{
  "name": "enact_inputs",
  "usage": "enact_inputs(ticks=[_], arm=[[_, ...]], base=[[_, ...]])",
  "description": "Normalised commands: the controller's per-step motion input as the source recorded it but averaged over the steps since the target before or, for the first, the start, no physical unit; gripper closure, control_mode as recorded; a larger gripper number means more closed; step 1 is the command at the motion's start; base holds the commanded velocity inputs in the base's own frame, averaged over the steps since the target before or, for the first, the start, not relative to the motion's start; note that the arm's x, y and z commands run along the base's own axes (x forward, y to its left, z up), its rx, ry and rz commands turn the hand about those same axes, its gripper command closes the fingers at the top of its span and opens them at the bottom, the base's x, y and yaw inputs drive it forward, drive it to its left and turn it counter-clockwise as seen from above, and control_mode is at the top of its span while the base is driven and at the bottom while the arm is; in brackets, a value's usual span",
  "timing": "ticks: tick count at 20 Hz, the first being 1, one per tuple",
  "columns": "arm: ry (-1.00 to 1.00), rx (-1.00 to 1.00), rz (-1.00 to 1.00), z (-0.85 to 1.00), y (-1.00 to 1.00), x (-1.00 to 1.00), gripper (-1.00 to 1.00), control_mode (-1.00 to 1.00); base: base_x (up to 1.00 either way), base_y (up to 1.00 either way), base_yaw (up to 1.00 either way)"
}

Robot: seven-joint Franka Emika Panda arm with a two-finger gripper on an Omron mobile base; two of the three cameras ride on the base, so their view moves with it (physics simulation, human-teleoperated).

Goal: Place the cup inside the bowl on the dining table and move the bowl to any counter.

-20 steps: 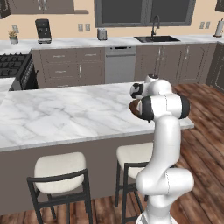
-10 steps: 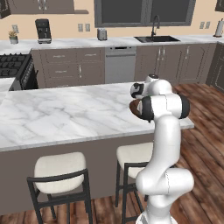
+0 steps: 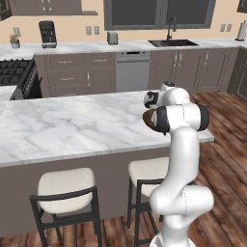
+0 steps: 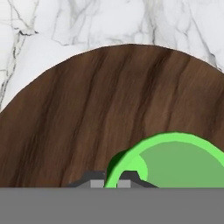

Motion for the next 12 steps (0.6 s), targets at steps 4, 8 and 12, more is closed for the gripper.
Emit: enact_inputs(ticks=[4, 8, 12], arm=[[0.00, 0.00, 0.00, 0.00, 0.00, 0.00, -1.00, -1.00], [0.00, 0.00, 0.00, 0.00, 0.00, 0.00, -1.00, -1.00], [0.00, 0.00, 0.00, 0.00, 0.00, 0.00, -1.00, -1.00]], base=[[0.00, 0.00, 0.00], [0.00, 0.00, 0.00], [0.00, 0.00, 0.00]])
